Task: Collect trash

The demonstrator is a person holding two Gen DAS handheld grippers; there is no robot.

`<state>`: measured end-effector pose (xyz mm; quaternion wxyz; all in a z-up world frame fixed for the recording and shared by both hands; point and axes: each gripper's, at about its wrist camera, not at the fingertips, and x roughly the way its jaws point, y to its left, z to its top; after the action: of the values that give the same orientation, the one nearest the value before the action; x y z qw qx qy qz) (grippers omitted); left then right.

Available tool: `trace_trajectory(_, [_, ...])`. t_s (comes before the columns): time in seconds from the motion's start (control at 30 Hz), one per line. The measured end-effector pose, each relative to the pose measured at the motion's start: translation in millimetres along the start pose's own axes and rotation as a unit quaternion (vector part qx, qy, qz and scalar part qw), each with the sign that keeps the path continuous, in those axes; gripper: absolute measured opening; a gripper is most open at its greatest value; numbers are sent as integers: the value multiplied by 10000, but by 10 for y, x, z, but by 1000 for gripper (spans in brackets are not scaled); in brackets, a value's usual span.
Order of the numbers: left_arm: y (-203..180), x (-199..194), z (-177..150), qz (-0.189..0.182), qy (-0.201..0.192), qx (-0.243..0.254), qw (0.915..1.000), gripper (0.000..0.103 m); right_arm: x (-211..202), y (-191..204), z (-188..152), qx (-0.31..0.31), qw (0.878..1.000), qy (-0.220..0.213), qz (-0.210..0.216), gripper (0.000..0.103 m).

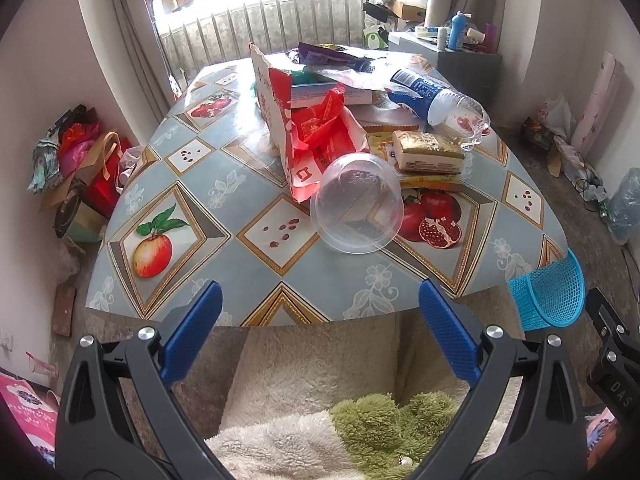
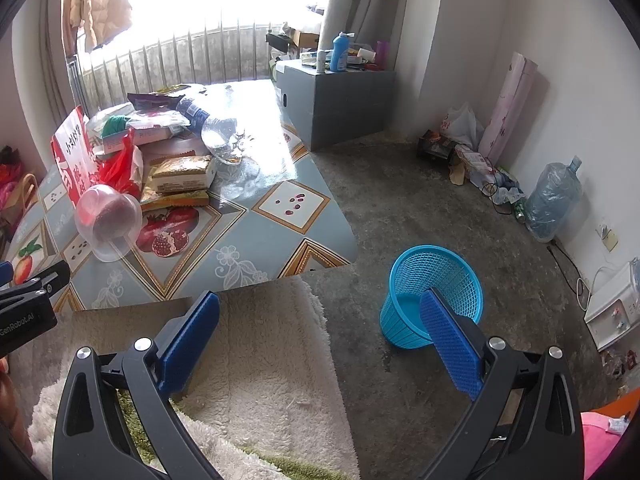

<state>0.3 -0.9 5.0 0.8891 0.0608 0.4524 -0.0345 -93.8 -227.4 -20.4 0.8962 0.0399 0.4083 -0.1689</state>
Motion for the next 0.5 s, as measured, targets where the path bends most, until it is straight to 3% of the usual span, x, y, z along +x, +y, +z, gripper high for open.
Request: trace_trajectory(0.5, [32, 41, -38, 11, 17, -5, 10000, 94, 6, 6, -2, 0, 10000, 0, 2, 98])
